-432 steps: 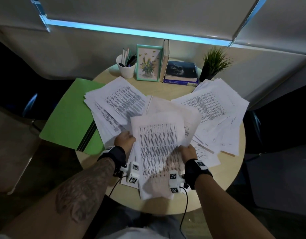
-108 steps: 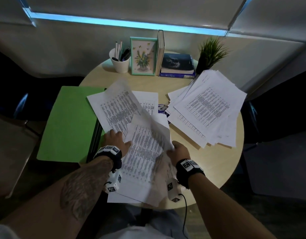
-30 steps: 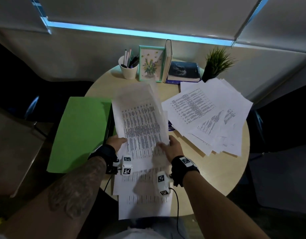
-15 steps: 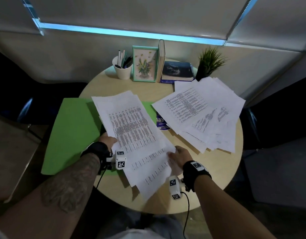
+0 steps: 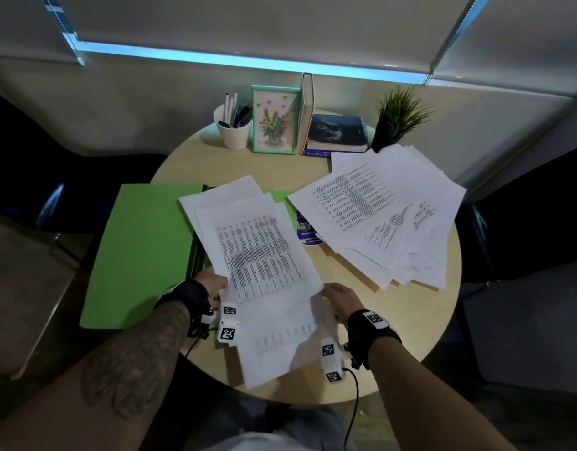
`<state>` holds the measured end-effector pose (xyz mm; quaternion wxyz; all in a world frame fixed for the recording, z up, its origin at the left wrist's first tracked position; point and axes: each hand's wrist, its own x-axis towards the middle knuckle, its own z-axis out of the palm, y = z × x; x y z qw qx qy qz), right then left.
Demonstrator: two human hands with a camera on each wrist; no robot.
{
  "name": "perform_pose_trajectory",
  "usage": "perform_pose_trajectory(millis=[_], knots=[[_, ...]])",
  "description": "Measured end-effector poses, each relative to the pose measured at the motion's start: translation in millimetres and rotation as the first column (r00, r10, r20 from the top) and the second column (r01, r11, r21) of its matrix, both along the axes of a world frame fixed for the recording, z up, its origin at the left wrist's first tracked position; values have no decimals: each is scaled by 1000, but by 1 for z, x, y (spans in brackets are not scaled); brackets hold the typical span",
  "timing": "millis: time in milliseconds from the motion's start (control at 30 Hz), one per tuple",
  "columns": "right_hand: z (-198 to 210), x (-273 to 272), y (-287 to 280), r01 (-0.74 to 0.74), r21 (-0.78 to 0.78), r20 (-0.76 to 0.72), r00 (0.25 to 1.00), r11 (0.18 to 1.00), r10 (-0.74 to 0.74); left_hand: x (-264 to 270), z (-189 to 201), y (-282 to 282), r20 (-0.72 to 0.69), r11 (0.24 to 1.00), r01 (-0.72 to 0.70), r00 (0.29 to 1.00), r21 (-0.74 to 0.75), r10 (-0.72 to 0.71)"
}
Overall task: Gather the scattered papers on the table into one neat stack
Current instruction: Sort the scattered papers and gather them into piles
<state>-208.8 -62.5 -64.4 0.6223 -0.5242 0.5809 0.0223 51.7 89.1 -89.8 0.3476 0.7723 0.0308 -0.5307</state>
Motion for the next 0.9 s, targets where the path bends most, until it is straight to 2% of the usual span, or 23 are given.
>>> perform_pose_trajectory(millis=[67, 100, 133, 167, 233, 300, 367, 467, 567, 633, 700, 767, 900], knots=[[-2, 3, -3, 87, 85, 26, 996, 993, -90, 9, -20, 4, -9, 998, 51, 999, 23, -51], [-2, 6, -5, 91, 110, 24, 995, 990, -94, 18, -43, 8, -12, 997, 75, 997, 28, -75], [0, 9, -6, 63, 111, 17, 998, 992, -65, 24, -62, 9, -16, 997, 68, 998, 19, -68], [3, 13, -7, 11, 94, 5, 1000, 996, -11, 24, -64, 8, -25, 998, 62, 998, 7, -62], [7, 20, -5, -104, 31, -28, 994, 994, 105, 6, -23, 1, -19, 998, 51, 999, 22, -50], [6, 28, -4, -201, -32, -72, 977, 979, 199, -5, 0, -7, 60, 991, 120, 990, 58, -124], [2, 33, -3, -259, -65, -118, 961, 964, 250, -8, 6, -10, 158, 972, 195, 964, 129, -214], [0, 36, -4, -272, -87, -140, 956, 958, 259, -7, 8, -14, 183, 962, 229, 950, 146, -254], [-1, 42, -1, -276, -74, -113, 957, 958, 267, -7, 13, -12, 156, 963, 207, 959, 174, -235], [-2, 47, 3, -380, -150, -146, 922, 913, 359, -7, 19, -9, 175, 965, 178, 961, 191, -212], [-3, 52, 7, -458, -270, -177, 888, 847, 423, -8, 25, -5, 213, 981, 97, 968, 169, -132], [-2, 56, 7, -444, -357, -146, 896, 822, 420, -6, 34, 1, 269, 994, 4, 962, 105, -32], [4, 61, -1, -360, -385, -31, 925, 850, 378, 1, 44, -3, 297, 998, -55, 954, 14, 48]])
